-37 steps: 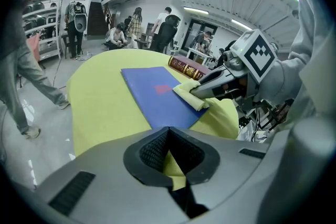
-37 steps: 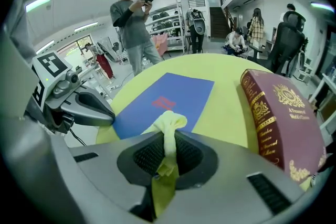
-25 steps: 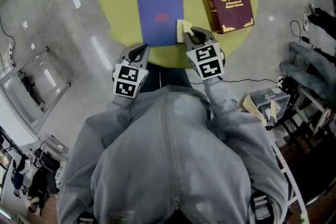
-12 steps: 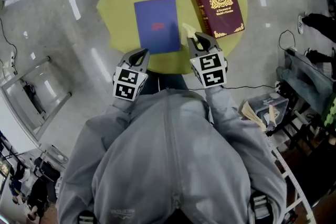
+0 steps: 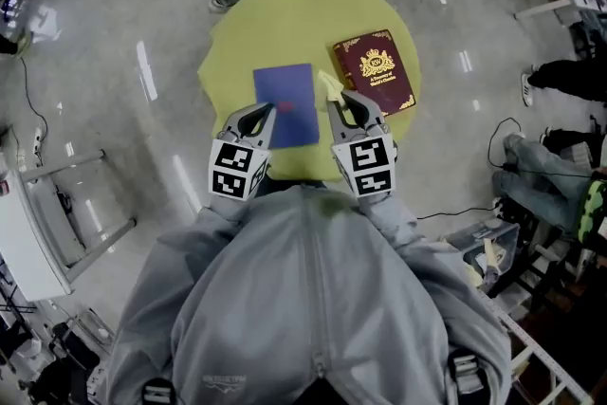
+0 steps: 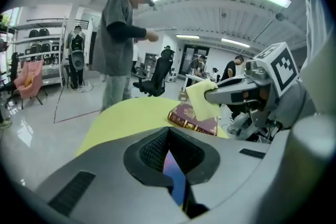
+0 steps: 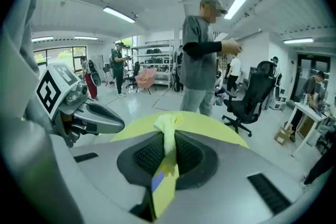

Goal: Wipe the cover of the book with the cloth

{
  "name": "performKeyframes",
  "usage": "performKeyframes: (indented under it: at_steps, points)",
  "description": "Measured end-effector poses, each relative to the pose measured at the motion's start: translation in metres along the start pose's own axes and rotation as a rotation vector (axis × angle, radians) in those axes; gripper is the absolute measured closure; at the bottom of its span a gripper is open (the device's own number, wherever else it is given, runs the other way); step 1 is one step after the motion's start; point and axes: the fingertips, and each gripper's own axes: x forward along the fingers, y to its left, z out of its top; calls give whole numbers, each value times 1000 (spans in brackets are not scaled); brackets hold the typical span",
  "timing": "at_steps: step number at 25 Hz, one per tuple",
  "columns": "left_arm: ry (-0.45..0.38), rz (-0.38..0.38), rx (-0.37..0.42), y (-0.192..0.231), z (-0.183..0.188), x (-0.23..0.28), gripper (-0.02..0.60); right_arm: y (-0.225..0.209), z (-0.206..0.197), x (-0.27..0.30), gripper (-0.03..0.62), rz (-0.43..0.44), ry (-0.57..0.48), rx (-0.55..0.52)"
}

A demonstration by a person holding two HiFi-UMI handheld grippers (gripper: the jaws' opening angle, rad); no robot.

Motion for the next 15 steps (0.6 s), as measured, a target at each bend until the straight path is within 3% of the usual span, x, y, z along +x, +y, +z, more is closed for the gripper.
performKeyframes:
  at_steps: [9,15]
  points:
    - [-307,48,61,-13,126,-55,563,-1,103,-50,539,-55,-263,7]
    - [-477,88,100,-24,164,-91,563,10,135,-77,539,-92,-400,8]
